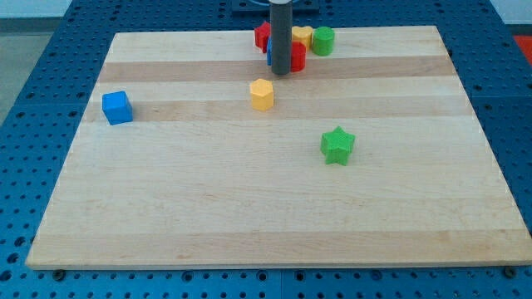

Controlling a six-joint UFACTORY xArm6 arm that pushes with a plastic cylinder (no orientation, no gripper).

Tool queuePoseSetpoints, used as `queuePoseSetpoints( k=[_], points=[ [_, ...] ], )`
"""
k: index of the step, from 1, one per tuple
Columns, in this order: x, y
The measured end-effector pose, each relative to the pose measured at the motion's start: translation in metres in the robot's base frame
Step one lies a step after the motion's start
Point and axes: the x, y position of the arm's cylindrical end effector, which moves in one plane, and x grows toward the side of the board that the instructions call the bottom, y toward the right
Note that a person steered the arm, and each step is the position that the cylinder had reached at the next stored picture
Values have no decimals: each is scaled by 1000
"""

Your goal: Move the yellow hexagon to the bottom of the blue triangle

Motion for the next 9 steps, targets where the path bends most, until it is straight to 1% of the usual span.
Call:
queuePoseSetpoints(
  k=[1,3,4,5,6,9],
  points=[
    [5,0],
    [76,0],
    [105,-4],
    [123,-16],
    [123,-29],
    [122,-42]
  ],
)
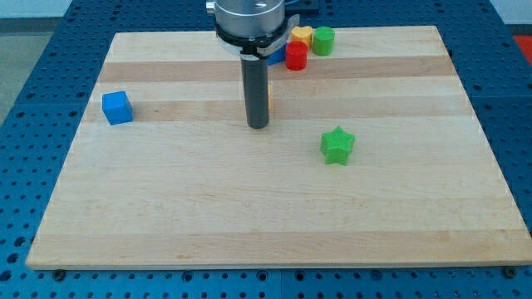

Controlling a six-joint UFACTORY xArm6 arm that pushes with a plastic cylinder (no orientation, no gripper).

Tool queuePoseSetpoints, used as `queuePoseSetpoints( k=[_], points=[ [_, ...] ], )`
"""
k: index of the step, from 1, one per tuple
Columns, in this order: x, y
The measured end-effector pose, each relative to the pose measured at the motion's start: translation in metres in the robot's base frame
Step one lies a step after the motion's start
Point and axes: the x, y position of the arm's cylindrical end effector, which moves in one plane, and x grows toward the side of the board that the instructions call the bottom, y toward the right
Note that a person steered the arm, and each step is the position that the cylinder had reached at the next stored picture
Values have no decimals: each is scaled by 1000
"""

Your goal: Move the yellow hexagon to the bottom of the blue triangle

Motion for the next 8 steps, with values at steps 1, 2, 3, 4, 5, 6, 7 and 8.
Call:
queuePoseSetpoints(
  k=[1,2,3,4,5,6,7,8],
  points=[
    [-3,-19],
    [-11,-19],
    [-19,-19],
    [-22,-19],
    [-22,-21],
    [-21,-31],
    [-18,-33],
    [-18,-33]
  ],
)
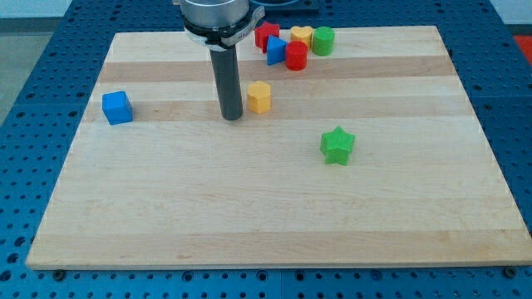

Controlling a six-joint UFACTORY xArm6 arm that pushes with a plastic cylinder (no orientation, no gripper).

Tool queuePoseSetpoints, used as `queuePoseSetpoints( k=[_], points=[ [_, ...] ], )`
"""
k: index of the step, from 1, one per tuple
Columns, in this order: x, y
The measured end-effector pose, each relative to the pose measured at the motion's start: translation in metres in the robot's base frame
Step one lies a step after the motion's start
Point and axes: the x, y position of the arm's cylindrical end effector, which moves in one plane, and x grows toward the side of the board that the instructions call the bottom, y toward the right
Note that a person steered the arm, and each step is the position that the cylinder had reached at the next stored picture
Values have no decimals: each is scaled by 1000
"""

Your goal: Move the yellow hexagon to the bottom of the blue triangle

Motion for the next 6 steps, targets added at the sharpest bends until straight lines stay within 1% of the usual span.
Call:
queuePoseSetpoints(
  k=[1,2,3,5,6],
  points=[
    [0,5],
    [-9,16],
    [-29,25],
    [-23,82],
    [-29,102]
  ],
)
